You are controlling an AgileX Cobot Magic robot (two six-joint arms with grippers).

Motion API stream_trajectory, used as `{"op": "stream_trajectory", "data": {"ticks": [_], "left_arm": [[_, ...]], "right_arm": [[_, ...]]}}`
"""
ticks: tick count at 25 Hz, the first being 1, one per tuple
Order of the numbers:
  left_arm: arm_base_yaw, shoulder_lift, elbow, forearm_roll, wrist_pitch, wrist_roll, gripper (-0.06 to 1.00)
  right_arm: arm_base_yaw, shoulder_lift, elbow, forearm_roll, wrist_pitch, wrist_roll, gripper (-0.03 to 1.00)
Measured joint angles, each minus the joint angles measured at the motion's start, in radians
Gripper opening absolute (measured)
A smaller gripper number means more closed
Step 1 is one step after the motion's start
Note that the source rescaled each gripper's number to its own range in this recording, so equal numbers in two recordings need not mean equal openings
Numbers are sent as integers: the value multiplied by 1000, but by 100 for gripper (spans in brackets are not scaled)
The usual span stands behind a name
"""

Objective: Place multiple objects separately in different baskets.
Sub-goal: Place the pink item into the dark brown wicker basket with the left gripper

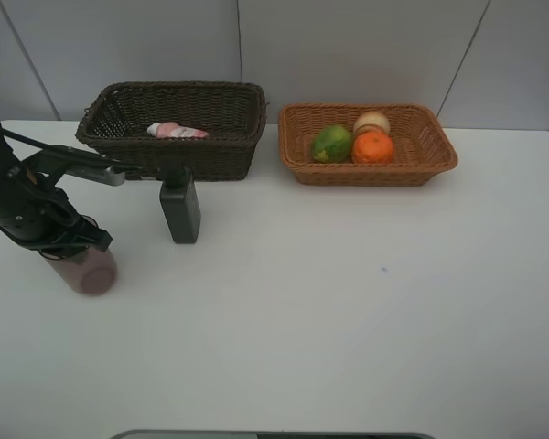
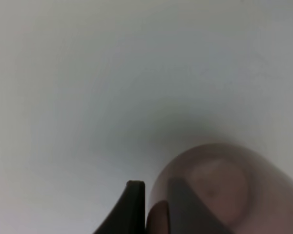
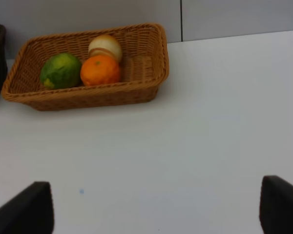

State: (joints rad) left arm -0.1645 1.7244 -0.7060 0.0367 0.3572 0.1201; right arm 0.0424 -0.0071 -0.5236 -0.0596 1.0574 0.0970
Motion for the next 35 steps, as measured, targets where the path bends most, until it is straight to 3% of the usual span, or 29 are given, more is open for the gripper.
{"op": "stream_trajectory", "data": {"ticks": [8,12,21,24,31,35], "left_arm": [[0,0,0,-1,-1,-1,0],[0,-16,-33,-19,36,-49,0],[0,-54,-335,-10,398,-219,0],[0,-54,-455,-4,471,-235,0],[-33,6,-724,15,488,-242,0],[-86,85,-813,31,393,-242,0]], "right_arm": [[0,0,0,0,0,0,83],[0,0,0,0,0,0,83],[0,0,0,0,0,0,83],[0,0,0,0,0,0,83],[0,0,0,0,0,0,83],[0,0,0,0,0,0,83]]}}
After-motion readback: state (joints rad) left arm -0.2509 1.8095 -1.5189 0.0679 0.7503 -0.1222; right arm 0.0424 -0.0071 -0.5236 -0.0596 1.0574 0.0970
